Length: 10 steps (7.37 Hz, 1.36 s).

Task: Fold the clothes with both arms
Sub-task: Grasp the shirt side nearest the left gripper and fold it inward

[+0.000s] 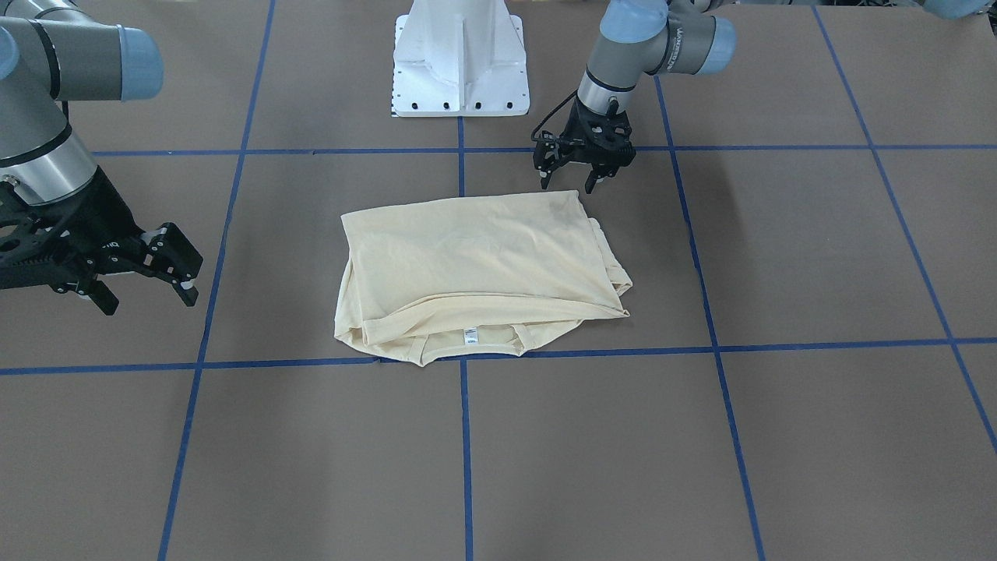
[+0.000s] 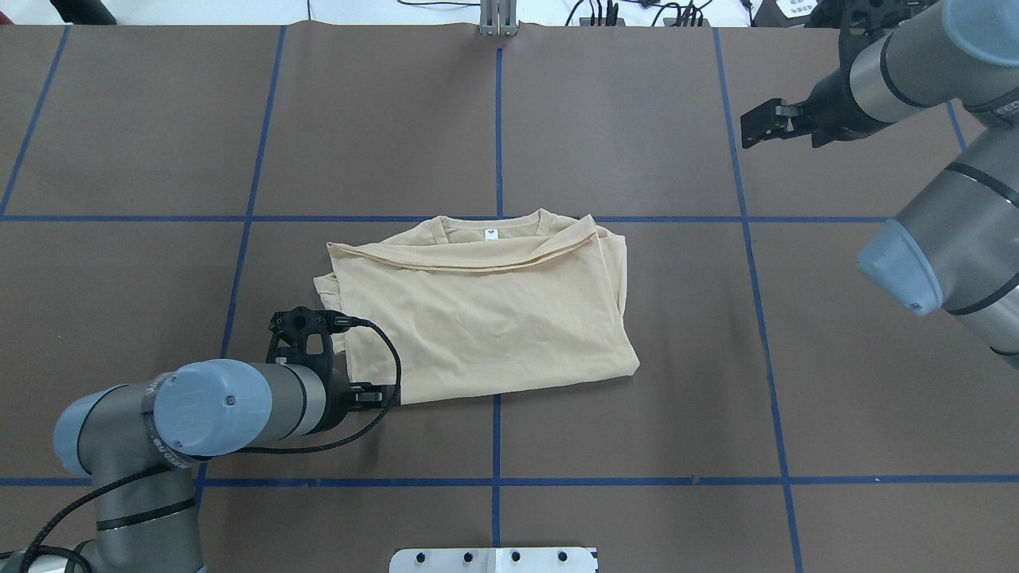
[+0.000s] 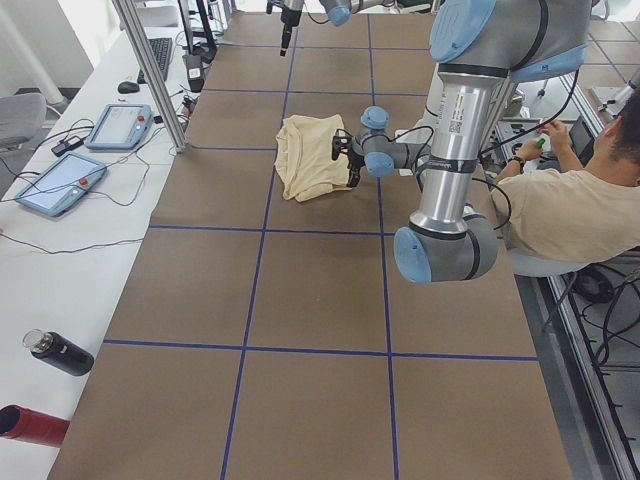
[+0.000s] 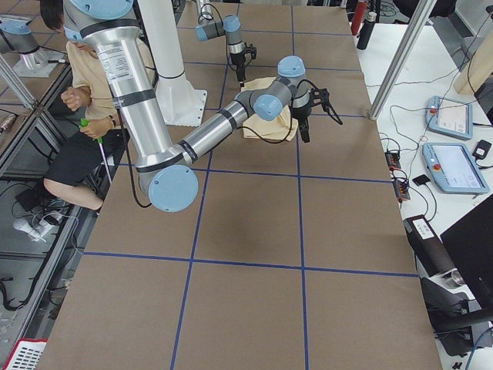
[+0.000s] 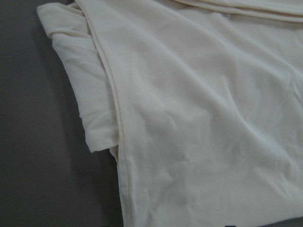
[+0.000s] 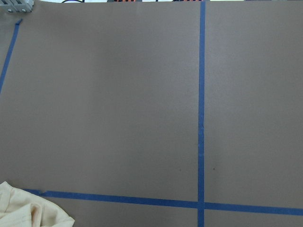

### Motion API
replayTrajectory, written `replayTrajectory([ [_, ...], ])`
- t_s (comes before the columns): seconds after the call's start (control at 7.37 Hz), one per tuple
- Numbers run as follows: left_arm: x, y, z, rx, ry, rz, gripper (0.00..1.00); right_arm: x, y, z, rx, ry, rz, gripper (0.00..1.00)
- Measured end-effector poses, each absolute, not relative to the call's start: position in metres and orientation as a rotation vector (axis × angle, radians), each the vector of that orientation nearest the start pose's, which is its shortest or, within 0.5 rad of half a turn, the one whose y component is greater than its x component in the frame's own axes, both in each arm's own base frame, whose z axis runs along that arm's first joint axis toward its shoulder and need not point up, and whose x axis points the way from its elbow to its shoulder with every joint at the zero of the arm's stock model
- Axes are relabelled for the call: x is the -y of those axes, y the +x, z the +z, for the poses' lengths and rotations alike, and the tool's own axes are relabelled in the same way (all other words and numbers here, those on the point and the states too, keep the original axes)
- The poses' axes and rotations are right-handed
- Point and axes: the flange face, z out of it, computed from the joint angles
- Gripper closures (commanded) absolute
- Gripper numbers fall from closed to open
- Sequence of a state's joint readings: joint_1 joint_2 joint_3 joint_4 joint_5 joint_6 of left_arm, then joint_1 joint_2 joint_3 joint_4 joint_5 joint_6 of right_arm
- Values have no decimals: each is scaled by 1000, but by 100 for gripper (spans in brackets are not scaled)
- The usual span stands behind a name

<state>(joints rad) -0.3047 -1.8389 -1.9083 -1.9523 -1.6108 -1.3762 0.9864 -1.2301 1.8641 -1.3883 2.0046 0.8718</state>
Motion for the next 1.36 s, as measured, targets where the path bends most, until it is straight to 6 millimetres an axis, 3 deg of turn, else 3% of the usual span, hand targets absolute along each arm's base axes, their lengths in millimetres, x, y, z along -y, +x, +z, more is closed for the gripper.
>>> replayTrajectory([
  [0.27,295,513,325,-957,205,-76,37,544,-250,320,838,328,95,0],
  [0.54,289,518,326,-955,196,-68,38,544,-250,321,836,328,97,0],
  [0.68,286,521,327,-954,192,-64,48,544,-249,321,836,329,97,0],
  [0.95,284,522,326,-956,190,-58,100,544,-249,321,836,329,97,0],
  [1.36,292,516,321,-961,206,-65,100,544,-249,319,837,331,96,0],
])
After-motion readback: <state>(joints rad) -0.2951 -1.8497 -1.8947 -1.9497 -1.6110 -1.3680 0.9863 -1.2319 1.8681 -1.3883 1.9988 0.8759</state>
